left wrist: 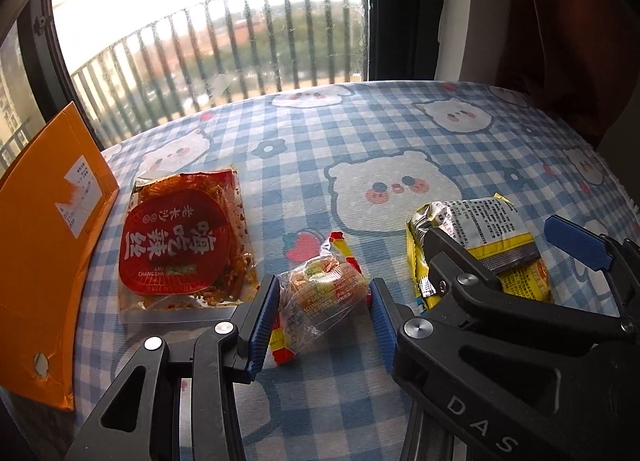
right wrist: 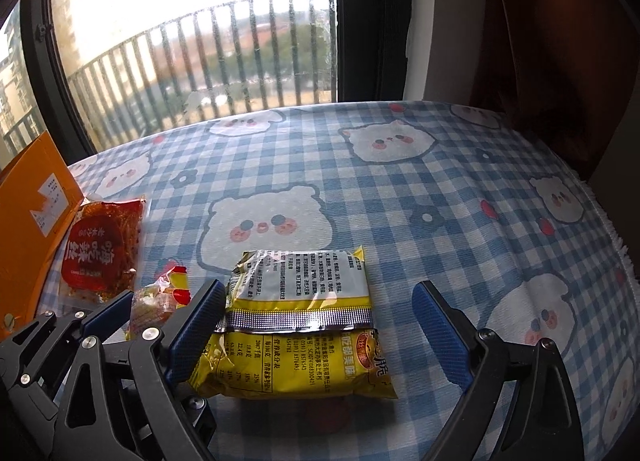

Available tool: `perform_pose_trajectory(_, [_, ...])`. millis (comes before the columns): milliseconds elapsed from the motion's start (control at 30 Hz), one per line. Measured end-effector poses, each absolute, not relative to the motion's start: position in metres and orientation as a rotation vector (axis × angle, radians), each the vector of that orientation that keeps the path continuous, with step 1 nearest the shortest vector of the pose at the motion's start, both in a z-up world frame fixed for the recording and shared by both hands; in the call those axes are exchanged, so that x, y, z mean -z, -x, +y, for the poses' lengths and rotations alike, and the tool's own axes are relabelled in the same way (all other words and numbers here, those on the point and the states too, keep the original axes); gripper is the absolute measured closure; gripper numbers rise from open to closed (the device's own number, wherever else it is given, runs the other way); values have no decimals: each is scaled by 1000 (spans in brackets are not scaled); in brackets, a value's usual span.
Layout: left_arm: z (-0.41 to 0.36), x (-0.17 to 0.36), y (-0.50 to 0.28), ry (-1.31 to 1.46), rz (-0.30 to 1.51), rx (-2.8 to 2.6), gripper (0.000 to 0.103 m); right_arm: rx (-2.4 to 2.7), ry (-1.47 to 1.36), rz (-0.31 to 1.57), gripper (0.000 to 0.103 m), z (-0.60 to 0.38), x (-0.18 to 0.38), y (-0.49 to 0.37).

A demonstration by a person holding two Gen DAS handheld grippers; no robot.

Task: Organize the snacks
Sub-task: 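Lower the right tool onto the yellow foil packet while the left tool reaches the clear candy packet, then close the right tool on the yellow foil packet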

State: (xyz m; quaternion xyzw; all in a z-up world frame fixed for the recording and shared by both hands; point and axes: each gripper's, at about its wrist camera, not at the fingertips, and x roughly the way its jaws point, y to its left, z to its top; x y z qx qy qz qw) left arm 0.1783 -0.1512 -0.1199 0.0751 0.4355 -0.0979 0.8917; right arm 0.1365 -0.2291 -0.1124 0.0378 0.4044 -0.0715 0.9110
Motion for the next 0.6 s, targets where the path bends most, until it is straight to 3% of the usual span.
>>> perform_pose_trajectory(333, [-145, 122, -175, -144, 897, 225, 56, 110, -161, 900, 7, -228, 127, -146])
perform_pose_trajectory(400, [-145, 121, -174, -146, 899, 222, 56, 85, -154, 898, 17, -225, 126, -146])
perform_pose_trajectory(600, [-139, 119, -167, -150, 902, 200, 57, 69, -154, 896, 27, -220, 125, -140])
